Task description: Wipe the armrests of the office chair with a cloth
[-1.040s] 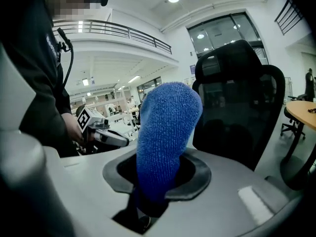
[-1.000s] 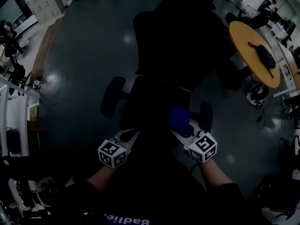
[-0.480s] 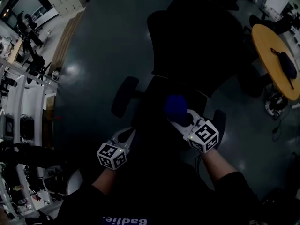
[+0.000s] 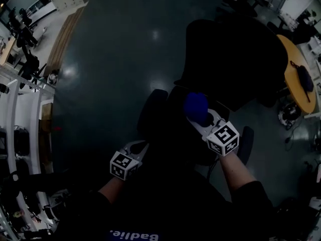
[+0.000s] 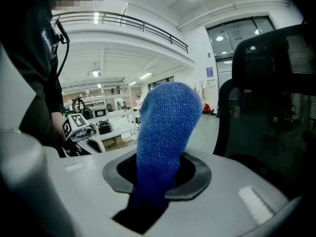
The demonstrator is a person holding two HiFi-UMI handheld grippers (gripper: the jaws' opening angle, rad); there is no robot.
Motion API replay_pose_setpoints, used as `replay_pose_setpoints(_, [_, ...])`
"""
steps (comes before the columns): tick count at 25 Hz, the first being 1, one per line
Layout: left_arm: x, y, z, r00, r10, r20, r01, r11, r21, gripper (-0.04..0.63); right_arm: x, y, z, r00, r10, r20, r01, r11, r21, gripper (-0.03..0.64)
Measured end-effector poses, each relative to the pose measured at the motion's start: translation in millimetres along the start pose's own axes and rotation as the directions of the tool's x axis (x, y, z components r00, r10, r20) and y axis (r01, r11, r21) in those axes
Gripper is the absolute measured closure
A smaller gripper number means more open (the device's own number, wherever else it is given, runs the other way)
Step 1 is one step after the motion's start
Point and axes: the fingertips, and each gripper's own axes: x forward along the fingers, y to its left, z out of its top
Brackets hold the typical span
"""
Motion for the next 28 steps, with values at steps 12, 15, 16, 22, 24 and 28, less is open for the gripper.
replay_pose_setpoints(12, [8.5, 27.9, -15.3, 0.963, -0.24, -0.12, 0.251, 0.963, 0.094, 0.575, 87.3, -8.6, -2.5, 0.984, -0.08, -0.159, 0.073, 0.996, -0.049, 0.492])
replay_pose_setpoints(15, [12.4, 33.4, -22.4, 0.959, -0.249, -0.138, 0.263, 0.96, 0.093, 0.575, 104.5, -20.5, -7.1, 0.979, -0.088, -0.184, 0.076, 0.995, -0.07, 0.492])
replay_pose_setpoints(16, [13.3, 35.8, -24.3, 0.958, -0.25, -0.143, 0.265, 0.96, 0.091, 0.575, 110.7, -25.5, -9.2, 0.977, -0.091, -0.194, 0.077, 0.994, -0.076, 0.492])
replay_pose_setpoints(22, [18.9, 41.0, -35.3, 0.947, -0.265, -0.181, 0.284, 0.955, 0.089, 0.575, 147.4, -54.1, -27.0, 0.956, -0.094, -0.276, 0.062, 0.99, -0.125, 0.492])
replay_pose_setpoints(24, [22.1, 39.8, -37.0, 0.944, -0.27, -0.19, 0.291, 0.952, 0.093, 0.575, 155.5, -62.1, -32.3, 0.951, -0.093, -0.296, 0.056, 0.99, -0.13, 0.492])
replay_pose_setpoints(28, [25.7, 42.4, -37.0, 0.943, -0.271, -0.192, 0.292, 0.952, 0.092, 0.575, 171.4, -71.2, -39.5, 0.94, -0.091, -0.329, 0.044, 0.988, -0.146, 0.492])
